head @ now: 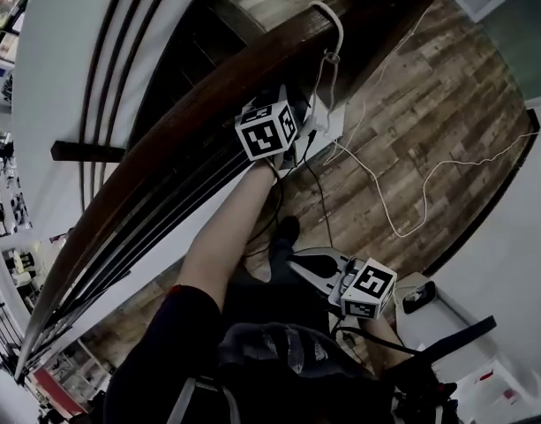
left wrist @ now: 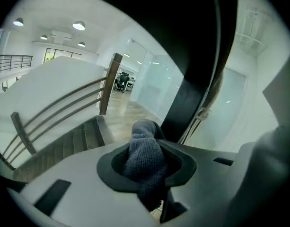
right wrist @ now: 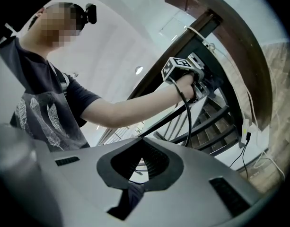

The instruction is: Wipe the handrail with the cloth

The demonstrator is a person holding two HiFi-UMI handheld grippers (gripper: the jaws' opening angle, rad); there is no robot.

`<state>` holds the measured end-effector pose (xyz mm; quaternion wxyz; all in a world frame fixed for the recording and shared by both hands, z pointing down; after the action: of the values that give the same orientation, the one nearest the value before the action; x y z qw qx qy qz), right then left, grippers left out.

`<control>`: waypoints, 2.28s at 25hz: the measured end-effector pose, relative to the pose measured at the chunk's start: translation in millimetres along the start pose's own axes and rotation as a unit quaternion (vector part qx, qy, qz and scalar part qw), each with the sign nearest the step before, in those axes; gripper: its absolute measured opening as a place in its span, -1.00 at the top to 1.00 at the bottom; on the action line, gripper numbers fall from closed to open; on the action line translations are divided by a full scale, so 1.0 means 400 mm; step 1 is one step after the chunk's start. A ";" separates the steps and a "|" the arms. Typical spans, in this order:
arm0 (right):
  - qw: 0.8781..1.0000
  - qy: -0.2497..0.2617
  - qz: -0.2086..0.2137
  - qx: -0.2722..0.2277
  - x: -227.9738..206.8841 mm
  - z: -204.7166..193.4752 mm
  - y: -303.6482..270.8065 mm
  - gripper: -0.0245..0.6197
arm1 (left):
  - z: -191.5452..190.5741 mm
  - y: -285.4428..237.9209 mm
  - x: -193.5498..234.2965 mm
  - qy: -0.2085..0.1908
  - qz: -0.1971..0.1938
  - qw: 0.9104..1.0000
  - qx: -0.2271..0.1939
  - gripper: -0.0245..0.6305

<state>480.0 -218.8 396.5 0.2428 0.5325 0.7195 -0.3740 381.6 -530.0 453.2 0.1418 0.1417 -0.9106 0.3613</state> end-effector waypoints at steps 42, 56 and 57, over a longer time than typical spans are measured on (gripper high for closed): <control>0.938 0.179 0.160 0.251 0.797 -0.336 -1.078 0.91 | -0.556 1.367 1.360 -0.005 0.271 0.962 0.035 0.63; 0.901 0.209 0.168 0.341 0.954 -0.458 -1.264 0.91 | -0.787 1.894 1.829 0.055 0.433 0.897 0.066 0.63; 0.905 0.205 0.160 0.338 0.980 -0.471 -1.296 0.91 | -0.797 1.927 1.860 0.052 0.436 0.896 0.066 0.63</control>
<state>-125.9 81.0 361.8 -0.0476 0.7557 0.4887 -0.4335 -530.7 115.4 467.9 0.0073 -0.2797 -0.8463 0.4534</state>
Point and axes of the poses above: the fingertips, and each gripper's own axes: y backward along the fingers, x to its left, z out of its top, the point moved 8 cm from there along y, backward along the fingers, and after that the axes turned 10 degrees about x, right-handed, at the moved point
